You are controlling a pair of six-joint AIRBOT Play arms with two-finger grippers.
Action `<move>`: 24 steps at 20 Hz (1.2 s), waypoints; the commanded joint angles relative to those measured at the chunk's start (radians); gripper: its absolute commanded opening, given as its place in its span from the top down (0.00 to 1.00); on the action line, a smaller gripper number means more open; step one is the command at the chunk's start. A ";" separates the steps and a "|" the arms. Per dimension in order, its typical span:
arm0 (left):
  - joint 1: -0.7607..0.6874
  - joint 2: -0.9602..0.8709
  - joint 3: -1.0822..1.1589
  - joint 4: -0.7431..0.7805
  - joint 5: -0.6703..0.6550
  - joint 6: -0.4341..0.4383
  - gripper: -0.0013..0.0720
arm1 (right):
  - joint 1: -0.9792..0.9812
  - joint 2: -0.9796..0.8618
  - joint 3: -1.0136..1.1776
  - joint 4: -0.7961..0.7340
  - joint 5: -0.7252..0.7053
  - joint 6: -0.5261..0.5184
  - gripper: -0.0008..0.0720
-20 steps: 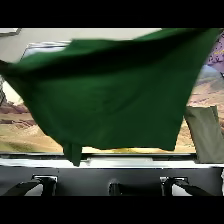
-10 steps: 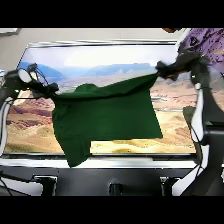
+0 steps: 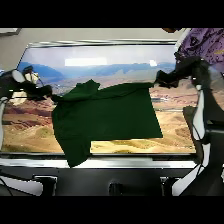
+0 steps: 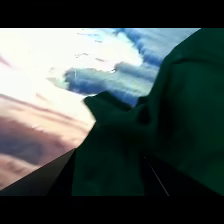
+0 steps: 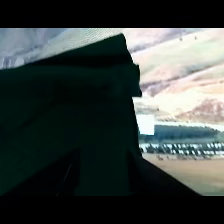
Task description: Fold the clothes and pants, and hang the long-sleeved shirts on hangers.
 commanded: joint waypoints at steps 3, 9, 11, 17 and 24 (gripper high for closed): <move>0.187 0.199 -0.175 -0.174 -0.111 0.162 0.36 | -0.232 0.211 -0.262 0.111 -0.176 -0.159 0.49; 0.293 0.454 -0.605 -0.204 -0.044 0.162 0.36 | -0.383 0.440 -0.859 0.110 -0.090 -0.273 0.42; 0.292 0.460 -0.631 -0.204 -0.044 0.161 0.36 | -0.380 0.446 -0.946 0.110 -0.069 -0.297 0.42; 0.291 0.455 -0.630 -0.204 -0.035 0.162 0.36 | -0.379 0.446 -1.072 0.110 -0.021 -0.352 0.37; 0.291 0.454 -0.630 -0.204 -0.028 0.162 0.36 | -0.365 0.445 -1.158 0.160 0.037 -0.381 0.36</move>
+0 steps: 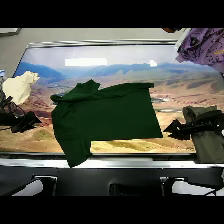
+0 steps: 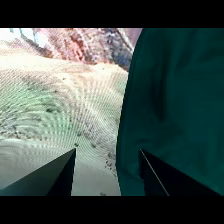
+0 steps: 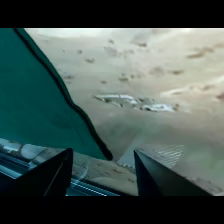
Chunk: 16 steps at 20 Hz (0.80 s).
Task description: Fold the clothes and pants, and hang the long-sleeved shirts on hangers.
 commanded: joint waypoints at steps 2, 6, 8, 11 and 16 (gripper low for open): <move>0.000 0.000 -0.002 0.000 0.002 0.001 0.36 | 0.065 -0.001 -0.045 0.015 0.069 -0.014 0.36; 0.003 0.001 0.000 0.000 -0.035 -0.047 0.36 | 0.147 -0.001 -0.046 0.014 0.071 0.010 0.43; 0.020 0.001 -0.021 -0.015 -0.024 -0.051 0.36 | 0.148 -0.001 -0.046 0.014 0.055 0.032 0.45; 0.074 0.001 -0.108 -0.087 -0.016 0.035 0.36 | 0.148 -0.001 -0.052 0.015 0.047 0.031 0.67; 0.145 0.003 -0.286 -0.291 0.000 0.272 0.35 | 0.146 0.007 -0.052 0.016 0.087 0.034 0.94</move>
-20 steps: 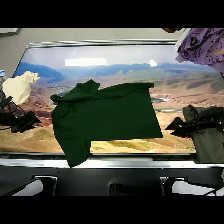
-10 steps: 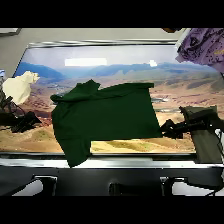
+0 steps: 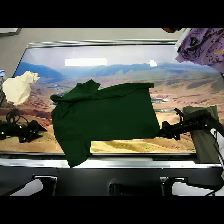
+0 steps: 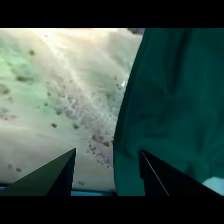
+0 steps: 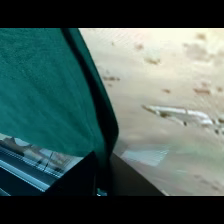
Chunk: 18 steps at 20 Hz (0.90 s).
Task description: Fold the clothes and pants, and hang the long-sleeved shirts on hangers.
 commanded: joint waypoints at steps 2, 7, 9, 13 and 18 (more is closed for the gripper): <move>0.026 0.001 -0.125 -0.149 0.033 0.170 0.36 | 0.001 0.022 0.000 0.006 0.021 0.008 0.94; 0.015 -0.002 -0.158 -0.170 0.088 0.191 0.36 | 0.001 0.070 0.000 0.005 0.022 0.007 0.94; -0.012 -0.003 -0.158 -0.171 0.118 0.196 0.36 | 0.001 0.085 0.000 0.005 0.021 0.007 0.94; -0.106 -0.008 -0.158 -0.177 0.140 0.195 0.36 | 0.002 0.095 0.000 0.006 0.016 0.008 0.94; -0.169 -0.064 -0.158 -0.177 0.140 0.169 0.36 | 0.002 0.095 0.000 0.010 0.011 0.008 0.94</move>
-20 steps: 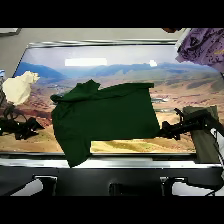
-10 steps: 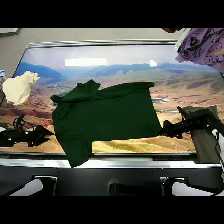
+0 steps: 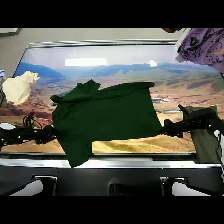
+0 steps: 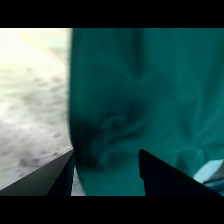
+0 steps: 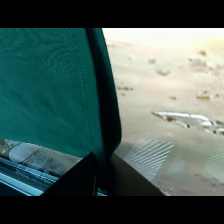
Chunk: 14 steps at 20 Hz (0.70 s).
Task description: Fold the clothes and pants, and hang the long-sleeved shirts on hangers.
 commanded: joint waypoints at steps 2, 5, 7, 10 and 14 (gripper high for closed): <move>-0.043 -0.043 0.000 -0.005 0.014 -0.014 0.64 | 0.001 0.002 0.001 0.004 -0.018 0.000 0.94; -0.043 -0.041 0.028 -0.074 0.015 0.004 0.95 | 0.001 0.006 0.002 0.050 -0.032 -0.014 0.95; -0.053 -0.039 0.085 -0.105 0.013 0.000 0.95 | 0.002 0.020 0.019 0.117 -0.006 -0.016 0.95; -0.114 -0.039 0.238 -0.111 0.014 -0.039 0.95 | 0.032 0.031 0.127 0.182 0.027 -0.015 0.95; -0.192 -0.039 0.596 -0.087 0.012 -0.125 0.96 | 0.191 0.031 0.482 0.101 0.102 0.069 0.95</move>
